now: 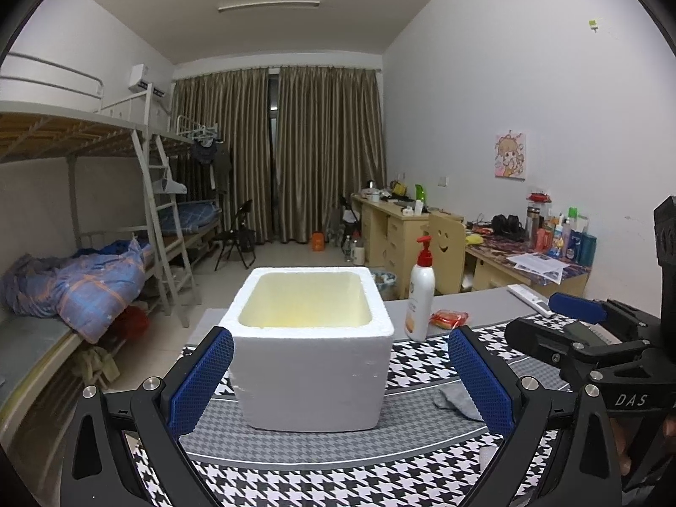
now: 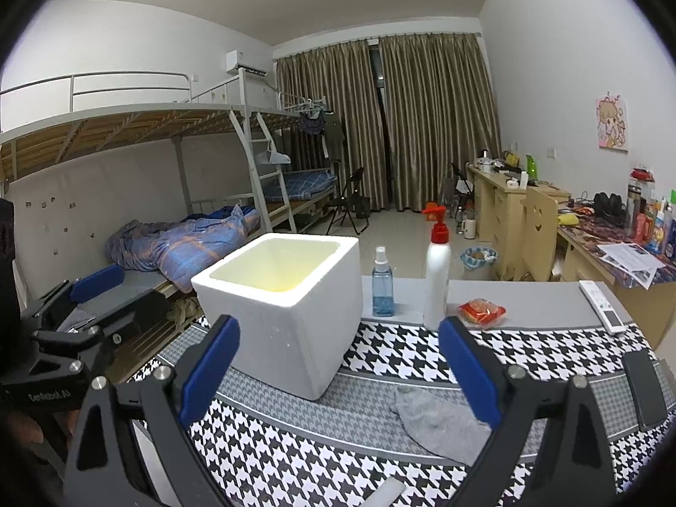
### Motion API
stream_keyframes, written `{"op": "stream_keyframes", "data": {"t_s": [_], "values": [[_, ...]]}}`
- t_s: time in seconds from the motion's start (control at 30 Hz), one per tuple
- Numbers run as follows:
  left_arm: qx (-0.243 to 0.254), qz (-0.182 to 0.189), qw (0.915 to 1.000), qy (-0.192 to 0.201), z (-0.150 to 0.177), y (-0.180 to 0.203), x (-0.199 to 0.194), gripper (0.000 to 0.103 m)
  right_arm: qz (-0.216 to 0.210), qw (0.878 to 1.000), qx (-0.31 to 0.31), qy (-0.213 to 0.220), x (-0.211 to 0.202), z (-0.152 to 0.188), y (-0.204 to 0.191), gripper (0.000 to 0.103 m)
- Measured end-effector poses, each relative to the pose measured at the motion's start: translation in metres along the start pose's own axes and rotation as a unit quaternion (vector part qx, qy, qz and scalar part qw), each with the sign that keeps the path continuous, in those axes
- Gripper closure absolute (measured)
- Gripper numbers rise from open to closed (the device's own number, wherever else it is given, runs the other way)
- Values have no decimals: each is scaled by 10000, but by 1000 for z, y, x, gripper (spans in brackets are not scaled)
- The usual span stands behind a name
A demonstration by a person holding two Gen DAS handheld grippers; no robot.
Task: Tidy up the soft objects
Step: 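Move both tools back from the foam box toward the grey sock, then bring the left tool over the white foam stick while the right tool approaches the grey sock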
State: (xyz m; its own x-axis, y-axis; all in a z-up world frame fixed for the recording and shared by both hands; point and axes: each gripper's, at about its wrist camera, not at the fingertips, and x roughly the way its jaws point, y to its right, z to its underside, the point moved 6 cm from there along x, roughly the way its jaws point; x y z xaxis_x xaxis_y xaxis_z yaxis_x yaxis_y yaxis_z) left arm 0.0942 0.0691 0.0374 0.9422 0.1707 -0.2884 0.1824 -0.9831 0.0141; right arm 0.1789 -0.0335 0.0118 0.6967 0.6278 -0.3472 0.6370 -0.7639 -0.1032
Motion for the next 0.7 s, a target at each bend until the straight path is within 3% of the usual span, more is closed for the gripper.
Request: {"op": "stream_keyframes", "data": {"t_s": [0.7], "values": [[74,404,9989,-228,32,30,11,1,354,9991,194,-109,-18,37,28,6]]}}
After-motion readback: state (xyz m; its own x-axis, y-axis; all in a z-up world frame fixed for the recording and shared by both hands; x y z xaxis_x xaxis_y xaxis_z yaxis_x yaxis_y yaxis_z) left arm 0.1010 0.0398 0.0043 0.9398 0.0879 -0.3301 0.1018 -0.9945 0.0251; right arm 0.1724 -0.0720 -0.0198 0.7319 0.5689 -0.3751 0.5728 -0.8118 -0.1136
